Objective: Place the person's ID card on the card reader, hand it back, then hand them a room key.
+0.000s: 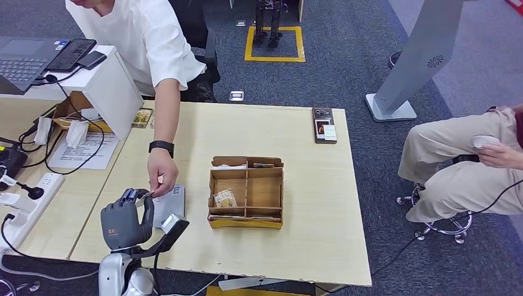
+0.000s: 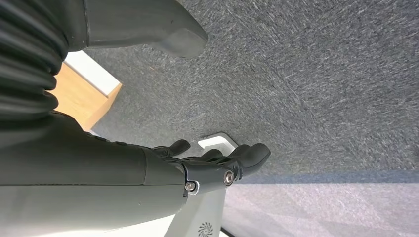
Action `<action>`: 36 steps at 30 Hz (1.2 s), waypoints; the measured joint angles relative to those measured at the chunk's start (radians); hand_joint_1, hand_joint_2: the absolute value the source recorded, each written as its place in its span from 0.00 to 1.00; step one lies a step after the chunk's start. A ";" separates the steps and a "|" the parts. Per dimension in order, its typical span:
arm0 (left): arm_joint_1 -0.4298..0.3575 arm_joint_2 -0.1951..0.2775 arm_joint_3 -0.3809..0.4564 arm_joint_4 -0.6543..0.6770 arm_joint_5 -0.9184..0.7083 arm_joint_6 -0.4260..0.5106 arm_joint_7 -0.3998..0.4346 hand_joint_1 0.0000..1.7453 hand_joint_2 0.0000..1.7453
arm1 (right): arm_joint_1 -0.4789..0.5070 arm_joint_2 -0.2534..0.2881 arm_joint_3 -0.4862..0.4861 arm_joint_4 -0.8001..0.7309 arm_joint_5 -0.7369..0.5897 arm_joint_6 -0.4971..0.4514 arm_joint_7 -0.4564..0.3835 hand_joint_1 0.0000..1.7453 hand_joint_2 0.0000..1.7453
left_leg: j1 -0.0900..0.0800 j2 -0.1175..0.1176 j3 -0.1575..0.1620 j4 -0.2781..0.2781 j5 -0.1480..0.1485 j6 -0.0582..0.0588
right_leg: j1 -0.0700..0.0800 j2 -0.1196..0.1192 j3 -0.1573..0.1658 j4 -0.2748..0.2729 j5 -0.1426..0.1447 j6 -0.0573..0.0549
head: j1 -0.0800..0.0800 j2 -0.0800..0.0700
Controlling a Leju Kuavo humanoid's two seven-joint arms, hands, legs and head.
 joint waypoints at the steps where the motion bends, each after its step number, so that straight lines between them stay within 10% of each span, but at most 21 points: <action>1: 0.000 0.000 0.000 0.000 0.014 0.000 -0.006 0.29 1.00 | 0.000 0.000 0.000 -0.001 0.001 0.000 0.000 0.00 1.00 | 0.000 0.000 0.000 0.000 0.000 0.000 | 0.000 0.000 0.000 0.000 0.000 0.000 | 0.000 0.000; 2: 0.000 0.000 0.000 0.000 0.028 0.000 -0.011 0.04 1.00 | 0.000 0.001 0.000 -0.001 0.002 0.000 0.000 0.00 1.00 | 0.000 0.000 0.000 0.000 0.000 0.000 | 0.000 0.000 0.000 0.000 0.000 0.000 | 0.000 0.000; 3: 0.000 0.000 0.000 -0.002 0.043 0.000 -0.016 0.00 1.00 | 0.000 0.001 0.000 -0.002 0.002 0.000 -0.001 0.00 1.00 | 0.000 0.000 0.000 0.000 0.000 0.000 | 0.000 0.000 0.000 0.000 0.000 0.000 | 0.000 0.000; 36: -0.018 -0.003 0.119 -0.048 0.454 -0.001 -0.282 0.00 1.00 | -0.020 -0.008 0.000 0.013 0.052 0.000 -0.095 0.00 1.00 | 0.000 0.000 0.000 0.000 0.000 0.000 | 0.000 0.000 0.000 0.000 0.000 0.000 | 0.000 0.000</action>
